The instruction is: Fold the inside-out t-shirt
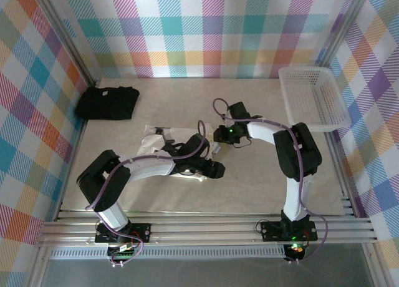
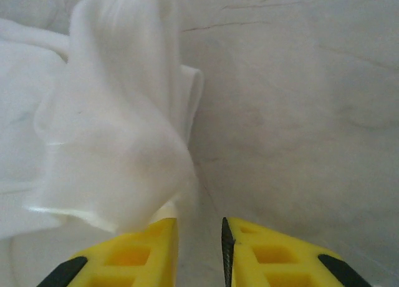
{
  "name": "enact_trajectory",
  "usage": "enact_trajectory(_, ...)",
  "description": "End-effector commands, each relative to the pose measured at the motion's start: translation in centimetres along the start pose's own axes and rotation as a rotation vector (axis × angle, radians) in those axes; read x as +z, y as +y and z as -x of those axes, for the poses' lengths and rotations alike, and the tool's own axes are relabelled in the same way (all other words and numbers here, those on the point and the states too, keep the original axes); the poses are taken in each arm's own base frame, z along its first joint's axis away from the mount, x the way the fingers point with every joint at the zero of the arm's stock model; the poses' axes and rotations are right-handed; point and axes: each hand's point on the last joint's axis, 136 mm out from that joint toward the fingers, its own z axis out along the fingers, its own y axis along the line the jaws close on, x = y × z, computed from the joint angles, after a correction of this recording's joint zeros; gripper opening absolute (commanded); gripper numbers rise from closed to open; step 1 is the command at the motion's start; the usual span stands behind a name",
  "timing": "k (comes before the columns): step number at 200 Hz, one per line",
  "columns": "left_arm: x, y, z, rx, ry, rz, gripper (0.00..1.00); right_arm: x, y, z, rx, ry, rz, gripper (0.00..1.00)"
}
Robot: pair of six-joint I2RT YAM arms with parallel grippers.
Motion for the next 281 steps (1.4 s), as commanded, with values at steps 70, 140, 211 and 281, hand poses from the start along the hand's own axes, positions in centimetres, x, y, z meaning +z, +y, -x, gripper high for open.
enact_trajectory(70,-14.7,12.6,1.5,-0.483,-0.286,0.249,0.63,-4.3,10.9,-5.0,-0.232,-0.020,0.311,0.32)
enact_trajectory(140,-9.1,16.5,-5.5,-0.540,-0.010,0.336,0.53,3.0,10.4,-9.7,-0.174,0.168,0.195,0.28)
enact_trajectory(211,-7.7,9.3,-6.8,-0.264,0.058,0.224,0.55,-0.7,3.2,-8.2,-0.192,0.198,-0.026,0.28)
enact_trajectory(281,-14.7,18.2,2.5,-0.531,-0.345,0.374,0.62,-2.1,12.4,-9.1,-0.193,0.108,0.306,0.33)
